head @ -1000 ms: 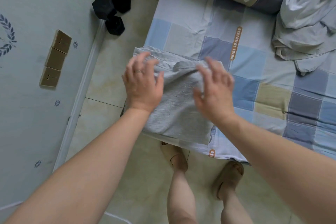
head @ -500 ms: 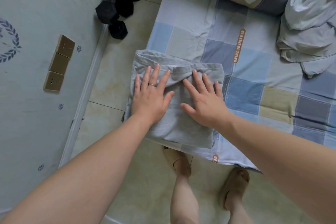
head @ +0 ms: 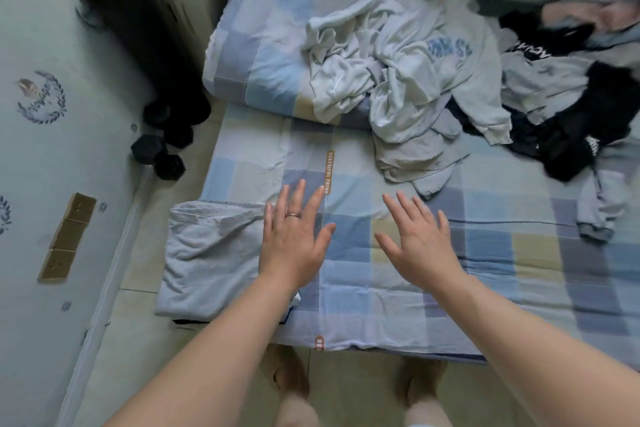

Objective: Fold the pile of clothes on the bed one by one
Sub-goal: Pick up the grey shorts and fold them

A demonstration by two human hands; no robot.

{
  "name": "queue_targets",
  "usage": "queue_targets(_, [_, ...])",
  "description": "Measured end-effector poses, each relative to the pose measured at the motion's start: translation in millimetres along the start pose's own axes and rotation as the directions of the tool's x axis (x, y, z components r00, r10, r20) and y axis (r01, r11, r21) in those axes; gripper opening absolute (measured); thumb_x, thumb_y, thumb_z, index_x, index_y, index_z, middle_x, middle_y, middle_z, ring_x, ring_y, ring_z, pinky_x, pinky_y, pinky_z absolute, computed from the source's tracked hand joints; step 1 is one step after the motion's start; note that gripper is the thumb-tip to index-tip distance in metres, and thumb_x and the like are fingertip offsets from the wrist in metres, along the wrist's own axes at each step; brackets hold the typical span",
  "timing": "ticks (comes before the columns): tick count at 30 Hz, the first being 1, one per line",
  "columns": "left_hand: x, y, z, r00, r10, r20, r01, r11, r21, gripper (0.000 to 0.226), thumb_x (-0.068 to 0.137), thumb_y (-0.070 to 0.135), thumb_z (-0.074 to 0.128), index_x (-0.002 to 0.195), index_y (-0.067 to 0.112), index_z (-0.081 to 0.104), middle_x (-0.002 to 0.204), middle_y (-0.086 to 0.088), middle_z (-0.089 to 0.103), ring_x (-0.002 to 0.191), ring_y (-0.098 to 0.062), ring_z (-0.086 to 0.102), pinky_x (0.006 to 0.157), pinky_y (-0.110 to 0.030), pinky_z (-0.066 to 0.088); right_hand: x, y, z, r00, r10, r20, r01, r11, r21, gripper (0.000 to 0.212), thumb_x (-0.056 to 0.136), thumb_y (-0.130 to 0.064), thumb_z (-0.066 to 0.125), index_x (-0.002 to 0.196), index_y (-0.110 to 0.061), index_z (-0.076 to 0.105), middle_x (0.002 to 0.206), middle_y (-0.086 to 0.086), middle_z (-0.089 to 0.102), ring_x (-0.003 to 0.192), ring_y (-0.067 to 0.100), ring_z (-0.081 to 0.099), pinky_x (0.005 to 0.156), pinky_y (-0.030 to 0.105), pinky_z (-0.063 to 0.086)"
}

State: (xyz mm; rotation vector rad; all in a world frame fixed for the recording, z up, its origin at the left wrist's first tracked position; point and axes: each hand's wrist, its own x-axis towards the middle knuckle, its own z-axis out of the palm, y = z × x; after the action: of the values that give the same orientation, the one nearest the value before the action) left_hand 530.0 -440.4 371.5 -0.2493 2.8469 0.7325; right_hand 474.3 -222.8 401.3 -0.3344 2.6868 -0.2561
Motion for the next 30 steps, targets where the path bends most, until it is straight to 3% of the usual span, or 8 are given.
queue_targets(5, [39.4,124.1,9.4,0.998,0.058,-0.002,-0.058,0.998,0.025,0.078,0.087,0.069,0.011,0.160,0.040,0.009,0.170,0.005,-0.001,0.155,-0.021,-0.009,0.123,-0.048,-0.007,-4.9,110.0,-65.5,0.998,0.038,-0.052,-0.036,0.999,0.022,0.068,0.100,-0.053,0.044,0.159,-0.036,0.014,0.168,-0.006,0.015,0.154,0.019,0.012,0.122,0.051,0.009])
queue_targets(9, [63.1,223.3,42.6,0.998,0.060,0.029,-0.061,0.997,0.051,0.066,0.102,0.057,0.033,0.160,0.040,0.006,0.169,0.007,-0.005,0.155,-0.019,-0.013,0.124,-0.047,-0.006,-6.6,210.9,-102.4,0.999,0.033,-0.031,-0.032,0.999,0.036,0.067,0.101,-0.053,0.041,0.159,-0.037,0.011,0.168,-0.007,0.014,0.154,0.017,0.010,0.122,0.049,0.009])
queue_targets(19, [110.6,440.8,129.9,0.966,0.200,0.166,-0.221,0.968,0.120,0.065,0.102,0.057,0.036,0.160,0.040,0.009,0.170,0.006,0.000,0.155,-0.019,-0.008,0.125,-0.045,0.000,-46.5,441.2,-154.0,0.975,0.217,-0.039,-0.212,0.972,0.099,0.067,0.102,-0.053,0.040,0.159,-0.036,0.010,0.168,-0.007,0.011,0.154,0.017,0.009,0.123,0.049,0.007])
queue_targets(25, [170.5,525.7,187.0,0.901,0.344,0.263,-0.388,0.912,0.138,0.065,0.103,0.059,0.030,0.160,0.040,0.005,0.170,0.006,-0.002,0.155,-0.020,-0.010,0.125,-0.045,-0.001,-58.7,538.1,-152.3,0.921,0.388,-0.029,-0.377,0.908,0.180,0.066,0.102,-0.052,0.037,0.159,-0.040,0.006,0.168,-0.011,0.005,0.155,0.014,0.001,0.123,0.049,0.003])
queue_targets(30, [250.2,554.4,253.4,0.861,0.433,0.267,-0.476,0.871,0.124,0.064,0.103,0.057,0.032,0.160,0.038,0.009,0.169,0.005,0.000,0.156,-0.021,-0.007,0.126,-0.045,0.001,-14.1,599.9,-127.1,0.883,0.469,-0.036,-0.456,0.872,0.177,0.065,0.103,-0.052,0.035,0.159,-0.038,0.005,0.168,-0.011,0.003,0.154,0.015,0.001,0.123,0.051,0.001])
